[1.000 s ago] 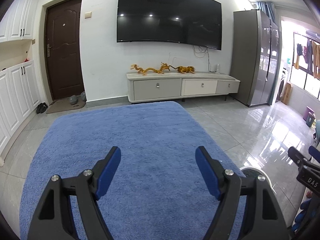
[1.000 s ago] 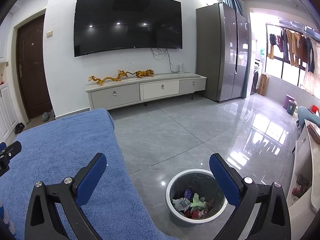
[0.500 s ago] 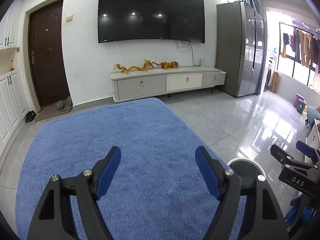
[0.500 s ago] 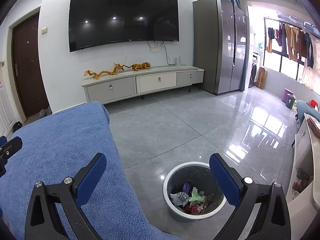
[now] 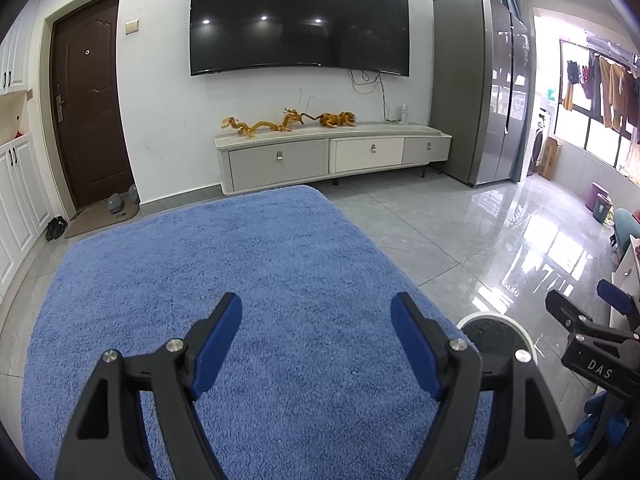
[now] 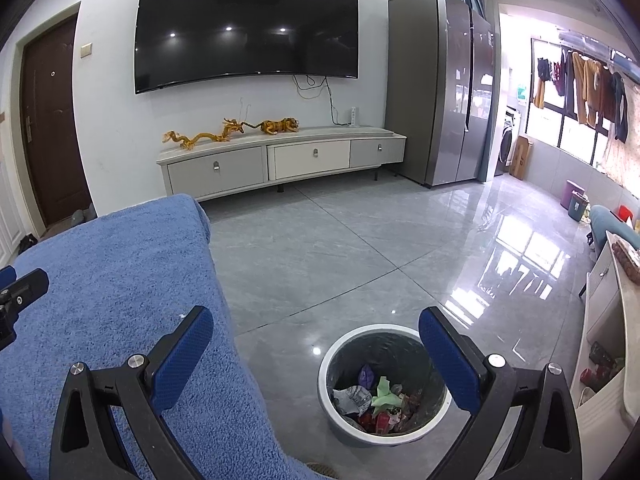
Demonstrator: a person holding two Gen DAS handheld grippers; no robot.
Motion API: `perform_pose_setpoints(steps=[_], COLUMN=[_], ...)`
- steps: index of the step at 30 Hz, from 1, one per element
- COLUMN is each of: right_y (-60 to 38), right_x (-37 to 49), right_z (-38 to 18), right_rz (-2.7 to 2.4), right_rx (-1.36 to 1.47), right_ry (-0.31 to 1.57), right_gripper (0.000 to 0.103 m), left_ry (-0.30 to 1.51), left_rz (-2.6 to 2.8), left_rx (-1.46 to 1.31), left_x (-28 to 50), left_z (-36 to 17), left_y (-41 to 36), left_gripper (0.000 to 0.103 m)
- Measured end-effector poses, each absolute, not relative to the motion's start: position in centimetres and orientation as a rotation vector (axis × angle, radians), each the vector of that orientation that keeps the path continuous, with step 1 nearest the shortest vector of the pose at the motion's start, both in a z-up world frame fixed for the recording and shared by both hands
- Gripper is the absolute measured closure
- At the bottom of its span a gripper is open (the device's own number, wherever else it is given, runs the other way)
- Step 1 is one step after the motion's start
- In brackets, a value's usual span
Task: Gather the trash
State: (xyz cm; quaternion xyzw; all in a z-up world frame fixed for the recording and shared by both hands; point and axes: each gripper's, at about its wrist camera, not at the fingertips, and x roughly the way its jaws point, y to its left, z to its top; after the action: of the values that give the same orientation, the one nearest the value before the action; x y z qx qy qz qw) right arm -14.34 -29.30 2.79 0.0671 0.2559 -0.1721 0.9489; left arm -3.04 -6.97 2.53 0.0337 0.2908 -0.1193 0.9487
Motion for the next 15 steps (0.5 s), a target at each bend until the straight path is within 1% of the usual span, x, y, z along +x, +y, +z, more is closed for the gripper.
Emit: perform_pose_setpoints(steps=[15], right_y=[-29.29], right_x=[-13.48], right_z=[2.19], right_rz=[-0.349], right_rx=[0.124], right_ry=[0.547], right_gripper=[0.0], left_ry=[0.608], left_rz=[-0.24], left_rx=[0.061], left_x=[-2.86], left_z=[1.89], left_y=[-6.38], left_gripper=[0.027])
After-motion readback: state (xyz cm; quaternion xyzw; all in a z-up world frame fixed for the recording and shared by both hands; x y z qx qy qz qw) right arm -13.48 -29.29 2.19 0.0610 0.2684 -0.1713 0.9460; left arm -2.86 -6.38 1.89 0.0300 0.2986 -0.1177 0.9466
